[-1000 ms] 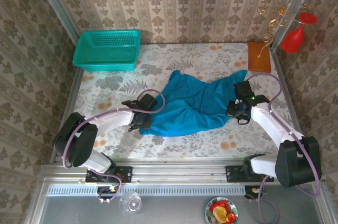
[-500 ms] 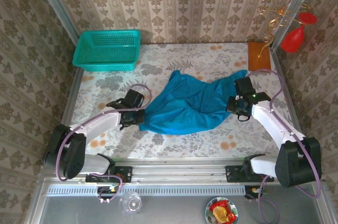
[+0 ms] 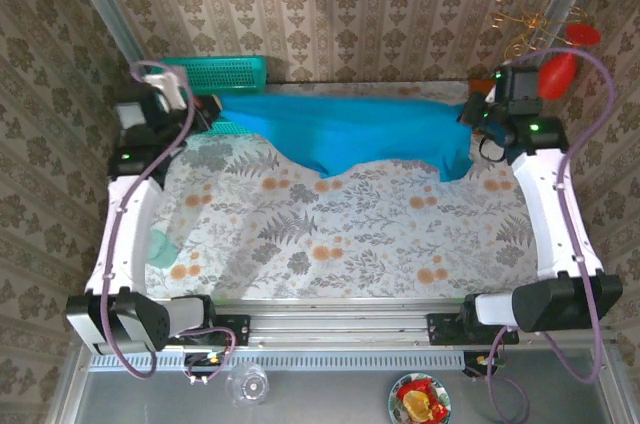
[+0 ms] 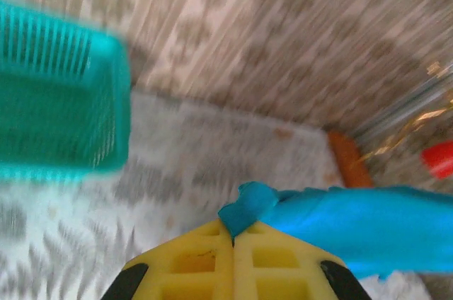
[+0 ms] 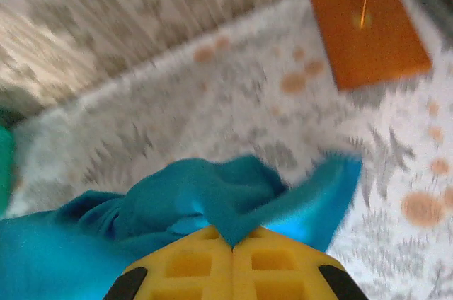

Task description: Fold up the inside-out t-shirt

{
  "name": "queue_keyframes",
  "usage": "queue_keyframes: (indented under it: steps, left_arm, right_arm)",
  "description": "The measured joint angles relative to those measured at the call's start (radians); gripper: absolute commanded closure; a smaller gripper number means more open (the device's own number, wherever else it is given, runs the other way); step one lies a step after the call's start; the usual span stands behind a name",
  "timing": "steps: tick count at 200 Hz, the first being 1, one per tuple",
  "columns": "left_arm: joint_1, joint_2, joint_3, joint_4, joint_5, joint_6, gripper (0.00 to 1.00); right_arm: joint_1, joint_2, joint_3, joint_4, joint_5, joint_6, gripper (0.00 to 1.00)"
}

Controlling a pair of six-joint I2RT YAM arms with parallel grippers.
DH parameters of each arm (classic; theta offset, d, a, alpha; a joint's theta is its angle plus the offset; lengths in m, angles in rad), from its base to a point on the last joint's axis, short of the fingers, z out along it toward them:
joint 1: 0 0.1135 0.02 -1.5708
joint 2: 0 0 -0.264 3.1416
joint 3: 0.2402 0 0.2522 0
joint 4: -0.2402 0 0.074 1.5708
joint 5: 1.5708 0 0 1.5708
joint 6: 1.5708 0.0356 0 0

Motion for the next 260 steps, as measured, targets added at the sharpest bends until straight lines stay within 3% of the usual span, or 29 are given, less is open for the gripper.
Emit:
queue_keyframes:
  steps: [29, 60, 87, 110, 130, 153, 202, 235, 260]
  left_arm:
    - [0.121, -0.090, -0.053, 0.145, 0.155, -0.105, 1.00]
    - [0.169, -0.219, -0.309, 0.142, 0.223, -0.136, 1.00]
    - [0.172, -0.297, -0.577, 0.013, 0.190, -0.098, 1.00]
    - [0.149, -0.317, -0.763, -0.064, 0.138, -0.088, 1.00]
    - [0.056, -0.302, -0.786, -0.109, 0.069, -0.083, 1.00]
    - [-0.006, -0.262, -0.748, -0.116, 0.005, -0.063, 1.00]
    - [-0.013, -0.237, -0.733, -0.117, -0.076, -0.040, 1.00]
    - [-0.013, -0.237, -0.733, -0.116, -0.087, -0.039, 1.00]
    - [-0.013, -0.240, -0.733, -0.117, -0.090, -0.039, 1.00]
  right_arm:
    - [-0.010, -0.121, -0.016, 0.005, 0.000, 0.000, 1.00]
    - [-0.010, -0.332, -0.295, 0.003, -0.024, 0.023, 1.00]
    - [-0.010, -0.436, -0.574, -0.041, -0.040, 0.053, 0.71]
    - [-0.014, -0.424, -0.687, -0.073, -0.055, 0.077, 0.66]
    - [0.020, -0.379, -0.682, -0.058, -0.070, 0.081, 0.66]
    - [0.135, -0.267, -0.636, -0.027, -0.080, 0.079, 0.66]
    - [0.337, 0.027, -0.511, 0.058, -0.102, 0.072, 0.63]
    - [0.365, 0.252, -0.386, 0.103, -0.106, 0.076, 0.50]
    - [0.365, 0.373, -0.315, 0.149, -0.126, 0.107, 0.48]
